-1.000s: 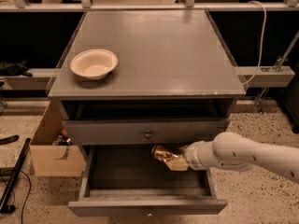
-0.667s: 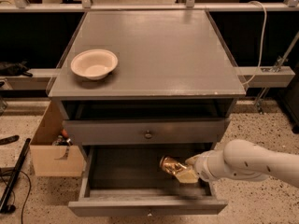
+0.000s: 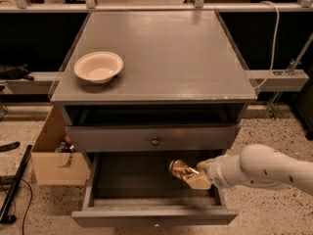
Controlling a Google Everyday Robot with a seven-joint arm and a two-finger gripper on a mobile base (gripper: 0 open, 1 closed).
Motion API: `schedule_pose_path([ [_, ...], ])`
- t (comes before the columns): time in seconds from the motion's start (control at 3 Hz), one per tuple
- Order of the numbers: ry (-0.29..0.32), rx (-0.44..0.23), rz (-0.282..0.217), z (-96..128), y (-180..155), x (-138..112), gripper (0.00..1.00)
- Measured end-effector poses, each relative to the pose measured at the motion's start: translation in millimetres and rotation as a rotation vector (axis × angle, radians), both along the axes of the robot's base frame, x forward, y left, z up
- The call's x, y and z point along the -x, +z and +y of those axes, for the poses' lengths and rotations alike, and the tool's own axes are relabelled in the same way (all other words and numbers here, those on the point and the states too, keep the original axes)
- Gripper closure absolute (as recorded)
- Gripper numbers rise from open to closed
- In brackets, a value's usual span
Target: Pick orange can from middle drawer and place on counter
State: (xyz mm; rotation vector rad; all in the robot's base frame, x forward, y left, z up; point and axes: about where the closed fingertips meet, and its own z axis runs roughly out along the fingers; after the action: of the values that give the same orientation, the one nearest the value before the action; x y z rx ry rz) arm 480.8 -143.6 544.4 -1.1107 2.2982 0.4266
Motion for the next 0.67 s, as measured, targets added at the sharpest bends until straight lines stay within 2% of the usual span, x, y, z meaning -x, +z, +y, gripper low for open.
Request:
schedule_pose_path([
  [0.67,-0.004,0.035,-0.144,-27.2,111.9,-4.3,1.00],
])
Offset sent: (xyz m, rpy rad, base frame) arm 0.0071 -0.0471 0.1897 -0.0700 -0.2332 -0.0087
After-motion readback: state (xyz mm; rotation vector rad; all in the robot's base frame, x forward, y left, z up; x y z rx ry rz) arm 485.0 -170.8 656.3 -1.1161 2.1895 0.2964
